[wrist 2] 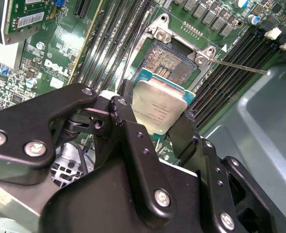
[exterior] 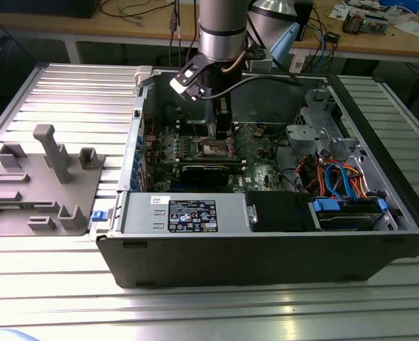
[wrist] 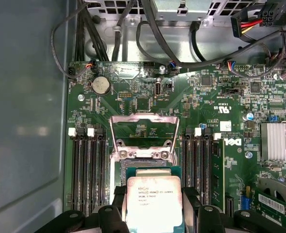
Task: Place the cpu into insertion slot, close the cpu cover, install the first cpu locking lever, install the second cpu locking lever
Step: 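Place the cpu into insertion slot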
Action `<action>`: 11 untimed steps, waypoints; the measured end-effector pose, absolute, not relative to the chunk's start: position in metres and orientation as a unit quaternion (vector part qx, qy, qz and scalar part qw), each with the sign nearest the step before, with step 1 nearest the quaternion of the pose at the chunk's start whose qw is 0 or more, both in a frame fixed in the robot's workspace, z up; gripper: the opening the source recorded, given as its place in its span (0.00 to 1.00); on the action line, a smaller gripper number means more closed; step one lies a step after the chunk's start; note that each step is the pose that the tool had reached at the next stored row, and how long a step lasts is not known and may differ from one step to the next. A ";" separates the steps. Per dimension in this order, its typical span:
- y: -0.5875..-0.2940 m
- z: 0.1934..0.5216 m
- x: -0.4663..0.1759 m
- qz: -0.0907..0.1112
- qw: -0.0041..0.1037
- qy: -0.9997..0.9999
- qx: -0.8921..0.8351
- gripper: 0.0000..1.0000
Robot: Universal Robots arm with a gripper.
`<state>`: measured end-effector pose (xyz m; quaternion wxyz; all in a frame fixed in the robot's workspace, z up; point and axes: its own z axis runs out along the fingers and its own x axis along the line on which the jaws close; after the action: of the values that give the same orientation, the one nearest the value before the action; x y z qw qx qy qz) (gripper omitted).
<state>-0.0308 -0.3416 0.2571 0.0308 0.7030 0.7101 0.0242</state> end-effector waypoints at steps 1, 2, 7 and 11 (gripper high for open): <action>-0.342 0.257 -0.031 0.024 0.031 0.710 0.703 0.54; -0.342 0.257 -0.031 0.024 0.031 0.710 0.703 0.54; -0.341 0.256 -0.031 0.023 0.032 0.709 0.704 0.54; -0.340 0.254 -0.031 0.022 0.032 0.709 0.704 0.54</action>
<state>-0.0308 -0.3397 0.2542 0.0324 0.7036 0.7095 0.0225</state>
